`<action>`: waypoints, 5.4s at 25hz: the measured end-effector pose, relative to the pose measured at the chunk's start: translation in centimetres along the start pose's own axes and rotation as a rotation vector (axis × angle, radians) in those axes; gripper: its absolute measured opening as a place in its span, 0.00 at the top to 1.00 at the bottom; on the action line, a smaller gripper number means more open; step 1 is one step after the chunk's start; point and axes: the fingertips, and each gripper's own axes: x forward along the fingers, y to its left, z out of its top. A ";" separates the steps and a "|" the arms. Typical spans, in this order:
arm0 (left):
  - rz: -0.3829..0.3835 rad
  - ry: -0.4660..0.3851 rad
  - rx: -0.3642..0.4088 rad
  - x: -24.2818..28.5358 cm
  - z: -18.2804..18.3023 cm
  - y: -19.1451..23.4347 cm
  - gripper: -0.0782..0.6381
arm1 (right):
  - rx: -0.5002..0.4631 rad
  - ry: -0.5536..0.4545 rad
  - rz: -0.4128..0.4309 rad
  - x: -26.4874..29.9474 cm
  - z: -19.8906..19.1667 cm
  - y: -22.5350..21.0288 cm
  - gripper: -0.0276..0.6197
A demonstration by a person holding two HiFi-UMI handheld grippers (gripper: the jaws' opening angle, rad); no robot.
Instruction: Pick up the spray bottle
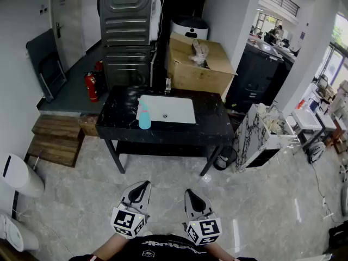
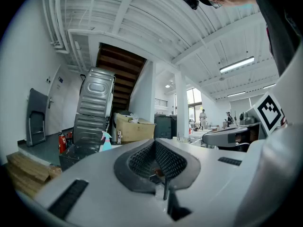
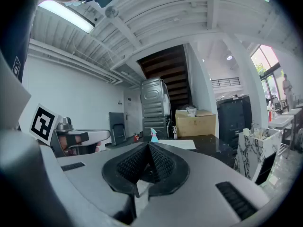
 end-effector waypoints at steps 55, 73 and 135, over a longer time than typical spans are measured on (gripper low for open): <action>0.039 0.009 -0.018 16.2 -2.1 13.5 0.87 | 0.055 -0.033 0.077 19.0 1.4 -6.0 0.90; 0.101 -0.005 0.030 30.3 0.1 19.1 0.87 | 0.103 -0.038 0.202 32.3 4.9 -15.2 0.90; -0.043 0.141 0.028 41.6 -12.5 32.8 0.67 | 0.059 -0.007 -0.050 37.5 5.9 -15.6 0.90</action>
